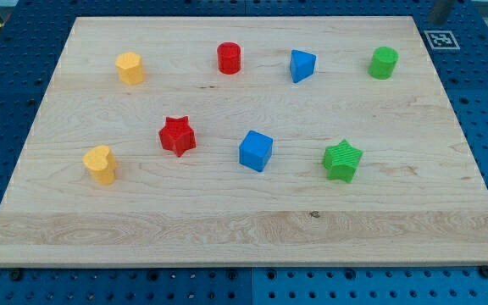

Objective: Nudge the green circle a bit down

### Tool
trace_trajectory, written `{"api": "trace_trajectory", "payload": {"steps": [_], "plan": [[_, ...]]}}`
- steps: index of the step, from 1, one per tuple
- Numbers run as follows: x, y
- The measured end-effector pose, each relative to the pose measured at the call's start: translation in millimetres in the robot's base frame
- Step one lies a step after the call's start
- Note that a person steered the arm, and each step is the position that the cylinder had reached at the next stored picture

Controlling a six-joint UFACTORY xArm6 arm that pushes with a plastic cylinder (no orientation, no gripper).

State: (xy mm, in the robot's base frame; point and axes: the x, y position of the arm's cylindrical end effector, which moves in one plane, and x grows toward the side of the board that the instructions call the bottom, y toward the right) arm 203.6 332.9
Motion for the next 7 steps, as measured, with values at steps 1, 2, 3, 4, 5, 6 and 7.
{"api": "trace_trajectory", "payload": {"steps": [1,2,3,4,5,6,7], "plan": [[-0.6,0.0],[-0.6,0.0],[-1.0,0.0],[0.2,-3.2],[17.0,-32.4],[31.6,-60.0],[44.7,-77.7]]}}
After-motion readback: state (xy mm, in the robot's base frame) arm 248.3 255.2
